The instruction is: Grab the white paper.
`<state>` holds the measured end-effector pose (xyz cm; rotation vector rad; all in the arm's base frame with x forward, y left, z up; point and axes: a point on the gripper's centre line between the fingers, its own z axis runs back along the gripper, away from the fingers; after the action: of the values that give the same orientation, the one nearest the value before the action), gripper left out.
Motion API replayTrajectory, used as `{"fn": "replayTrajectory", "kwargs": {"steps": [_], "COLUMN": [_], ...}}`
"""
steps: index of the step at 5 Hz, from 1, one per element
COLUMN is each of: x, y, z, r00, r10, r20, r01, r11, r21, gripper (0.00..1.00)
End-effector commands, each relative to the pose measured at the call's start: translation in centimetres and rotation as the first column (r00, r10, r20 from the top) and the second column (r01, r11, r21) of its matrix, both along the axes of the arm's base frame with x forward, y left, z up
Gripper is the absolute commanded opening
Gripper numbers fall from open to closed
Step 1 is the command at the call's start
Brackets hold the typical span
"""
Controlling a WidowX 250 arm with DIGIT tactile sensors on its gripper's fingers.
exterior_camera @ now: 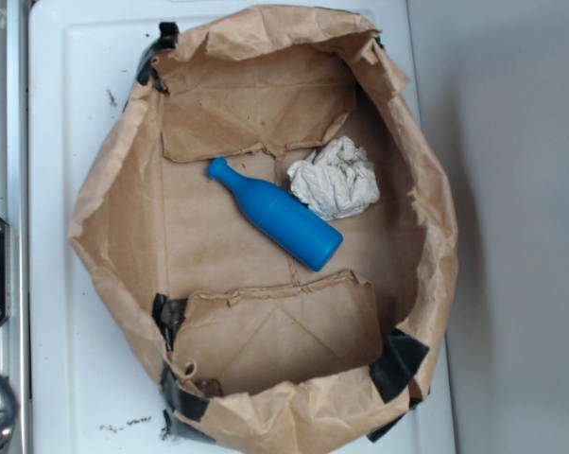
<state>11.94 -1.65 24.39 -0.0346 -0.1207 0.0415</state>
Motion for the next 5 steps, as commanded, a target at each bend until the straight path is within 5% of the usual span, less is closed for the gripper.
{"fn": "replayTrajectory", "kwargs": {"steps": [1,2,4,5], "x": [0.0,5.0,13.1,17.5], "y": [0.0,1.4,3.5,4.8], "z": [0.0,0.3,-2.8,-6.9], "r00": [1.0,0.999,0.984,0.993], "r10": [0.0,-0.035,0.005,-0.031], "r20": [0.0,0.008,0.175,0.116], "r01": [0.0,0.035,0.016,0.04], "r11": [1.0,0.996,0.993,0.996], "r21": [0.0,-0.085,-0.12,-0.075], "gripper": [1.0,1.0,1.0,1.0]}}
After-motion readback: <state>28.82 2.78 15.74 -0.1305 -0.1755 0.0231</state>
